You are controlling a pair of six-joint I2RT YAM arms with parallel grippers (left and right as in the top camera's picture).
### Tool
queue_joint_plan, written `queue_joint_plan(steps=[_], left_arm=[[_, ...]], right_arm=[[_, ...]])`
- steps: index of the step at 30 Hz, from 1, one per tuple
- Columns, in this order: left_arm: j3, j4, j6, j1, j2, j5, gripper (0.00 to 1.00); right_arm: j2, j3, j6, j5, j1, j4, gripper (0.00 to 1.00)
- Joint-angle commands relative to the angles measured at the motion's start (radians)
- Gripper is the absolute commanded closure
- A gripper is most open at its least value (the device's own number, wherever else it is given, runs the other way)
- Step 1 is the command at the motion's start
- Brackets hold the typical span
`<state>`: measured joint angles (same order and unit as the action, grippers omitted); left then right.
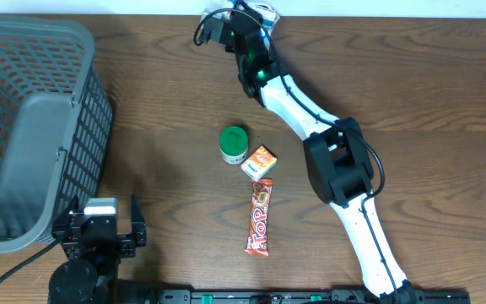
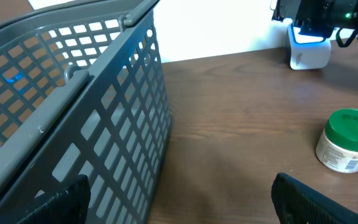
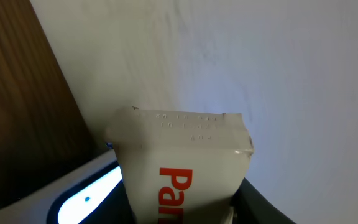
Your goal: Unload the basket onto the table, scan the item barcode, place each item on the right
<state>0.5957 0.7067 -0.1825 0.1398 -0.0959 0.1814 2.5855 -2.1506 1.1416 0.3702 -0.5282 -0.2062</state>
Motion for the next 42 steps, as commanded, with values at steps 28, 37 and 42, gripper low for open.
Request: queue_joint_plan(steps=[28,37,42], left_arm=[[-0.002,-0.003,0.009,-0.004,0.005,-0.006,0.08],[-0.002,-0.003,0.009,-0.004,0.005,-0.006,0.08],[-0.002,-0.003,0.009,-0.004,0.005,-0.006,0.08]], right_arm=[[-0.194,-0.014,-1.013,0.86,0.435,1.2,0.99],[-0.194,-0.008,-1.324,0.462,0.797,1.487,0.99],[-0.194,-0.005,-1.329,0.275,0.996,1.49,0.99]])
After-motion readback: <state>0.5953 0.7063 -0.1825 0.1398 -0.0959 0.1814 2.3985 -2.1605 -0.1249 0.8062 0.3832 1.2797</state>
